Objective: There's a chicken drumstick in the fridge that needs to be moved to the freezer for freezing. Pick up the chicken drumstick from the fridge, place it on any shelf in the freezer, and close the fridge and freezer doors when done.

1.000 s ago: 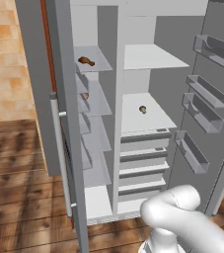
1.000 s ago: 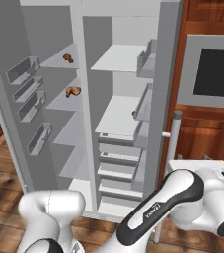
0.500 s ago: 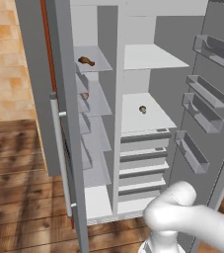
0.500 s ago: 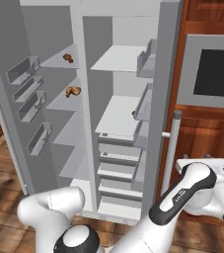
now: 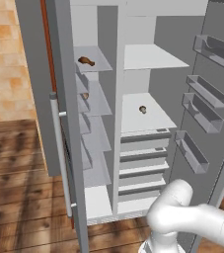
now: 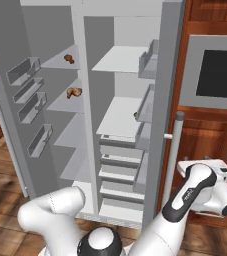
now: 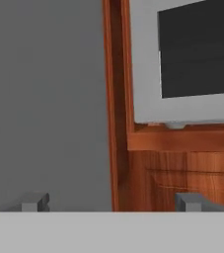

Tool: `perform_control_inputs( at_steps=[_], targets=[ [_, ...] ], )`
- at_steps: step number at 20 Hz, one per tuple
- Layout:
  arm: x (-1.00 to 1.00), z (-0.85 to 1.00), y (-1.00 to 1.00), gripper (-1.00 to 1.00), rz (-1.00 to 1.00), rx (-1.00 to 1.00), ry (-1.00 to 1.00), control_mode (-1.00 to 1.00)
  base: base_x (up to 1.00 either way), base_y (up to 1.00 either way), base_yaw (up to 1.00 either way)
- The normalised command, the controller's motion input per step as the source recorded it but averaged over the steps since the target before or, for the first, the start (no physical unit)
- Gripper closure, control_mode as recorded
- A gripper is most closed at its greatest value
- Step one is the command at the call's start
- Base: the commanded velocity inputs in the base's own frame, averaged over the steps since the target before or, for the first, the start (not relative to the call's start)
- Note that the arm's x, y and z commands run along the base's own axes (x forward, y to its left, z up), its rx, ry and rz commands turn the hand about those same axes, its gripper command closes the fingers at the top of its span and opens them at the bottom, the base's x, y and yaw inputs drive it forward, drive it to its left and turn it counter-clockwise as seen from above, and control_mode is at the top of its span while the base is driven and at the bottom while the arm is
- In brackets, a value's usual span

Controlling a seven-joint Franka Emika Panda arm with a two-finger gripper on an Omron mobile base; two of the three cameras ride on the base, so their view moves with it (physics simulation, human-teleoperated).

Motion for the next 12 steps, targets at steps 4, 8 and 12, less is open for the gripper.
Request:
perform_control_inputs(
  at_steps=[4,8,12],
  targets=[
    [-0.05,0.00,0.79,-1.00,0.02,0.02,0.00,-1.00,0.00,0.00,0.00],
    [-0.10,0.00,1.00,-1.00,0.19,0.08,0.00,-1.00,0.00,0.00,0.00],
    [-0.04,0.01,1.00,-1.00,0.34,0.16,0.05,-1.00,0.00,0.00,0.00]
  ],
)
